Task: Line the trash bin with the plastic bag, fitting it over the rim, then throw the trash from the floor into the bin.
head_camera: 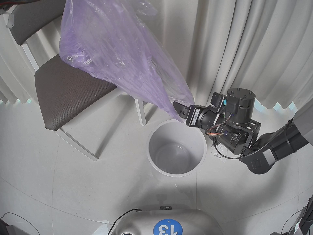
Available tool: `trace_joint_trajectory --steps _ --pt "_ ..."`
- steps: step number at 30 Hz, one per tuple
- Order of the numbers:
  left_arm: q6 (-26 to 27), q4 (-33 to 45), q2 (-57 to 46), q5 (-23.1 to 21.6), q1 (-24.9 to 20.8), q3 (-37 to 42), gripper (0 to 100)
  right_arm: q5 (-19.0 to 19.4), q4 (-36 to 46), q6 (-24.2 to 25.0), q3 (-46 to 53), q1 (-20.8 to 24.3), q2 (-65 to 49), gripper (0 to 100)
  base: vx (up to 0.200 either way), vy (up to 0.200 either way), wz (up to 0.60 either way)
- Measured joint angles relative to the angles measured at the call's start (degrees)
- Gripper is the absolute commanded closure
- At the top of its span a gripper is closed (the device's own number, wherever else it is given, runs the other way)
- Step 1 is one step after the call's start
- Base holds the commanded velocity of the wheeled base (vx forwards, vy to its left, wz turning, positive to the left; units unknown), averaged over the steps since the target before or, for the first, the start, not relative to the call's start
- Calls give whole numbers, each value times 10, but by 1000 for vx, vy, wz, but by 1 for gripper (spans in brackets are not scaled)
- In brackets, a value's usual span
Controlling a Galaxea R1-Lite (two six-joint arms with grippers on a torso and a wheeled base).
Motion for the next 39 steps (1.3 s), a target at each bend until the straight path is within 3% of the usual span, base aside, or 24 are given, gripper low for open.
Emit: trace_joint_trajectory --steps 18,23,30,39 --pt "-13 12 -14 2 3 61 100 -1 13 -5 54 -1 -56 100 0 0 0" --pt "-24 19 -39 -11 26 157 100 -1 37 -7 91 -1 -103 100 0 0 0" --pt "-81 2 -87 -66 67 296 100 -1 77 -8 162 -7 -193 100 0 0 0" --pt "-112 -6 -131 -81 71 404 100 -1 101 -9 258 -11 -291 100 0 0 0"
